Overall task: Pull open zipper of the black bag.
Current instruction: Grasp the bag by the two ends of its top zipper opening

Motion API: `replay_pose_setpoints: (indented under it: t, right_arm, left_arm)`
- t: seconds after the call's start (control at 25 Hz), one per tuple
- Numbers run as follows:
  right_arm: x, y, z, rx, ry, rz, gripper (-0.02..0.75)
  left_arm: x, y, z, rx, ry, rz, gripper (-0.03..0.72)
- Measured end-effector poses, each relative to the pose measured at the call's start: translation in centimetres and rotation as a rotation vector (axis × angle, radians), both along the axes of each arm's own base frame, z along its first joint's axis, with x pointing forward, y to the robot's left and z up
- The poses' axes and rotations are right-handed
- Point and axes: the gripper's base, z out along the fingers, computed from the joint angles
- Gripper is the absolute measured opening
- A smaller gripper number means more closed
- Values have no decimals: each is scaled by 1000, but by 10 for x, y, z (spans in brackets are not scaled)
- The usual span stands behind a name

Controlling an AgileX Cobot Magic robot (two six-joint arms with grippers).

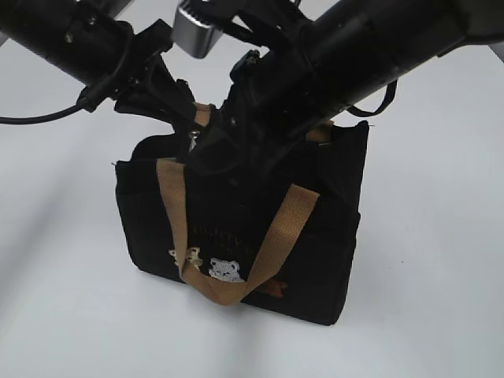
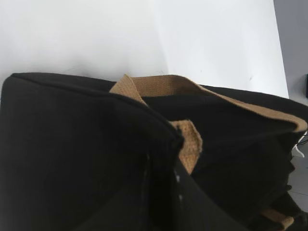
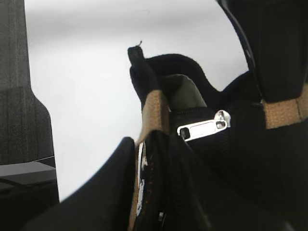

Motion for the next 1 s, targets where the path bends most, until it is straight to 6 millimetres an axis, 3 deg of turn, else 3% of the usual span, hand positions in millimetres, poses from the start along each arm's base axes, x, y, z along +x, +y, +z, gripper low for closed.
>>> replay_pose_setpoints:
  t: [0.88,1.0]
  right_arm:
    - [11,3,-14,-32,-27,-30,214]
    - [12,2,-16,-43,-23,-32,153]
  left_arm:
    - [-3,-1,1,-21,32,-18,27]
    - [-3,-1,1,-20,33,-19,27]
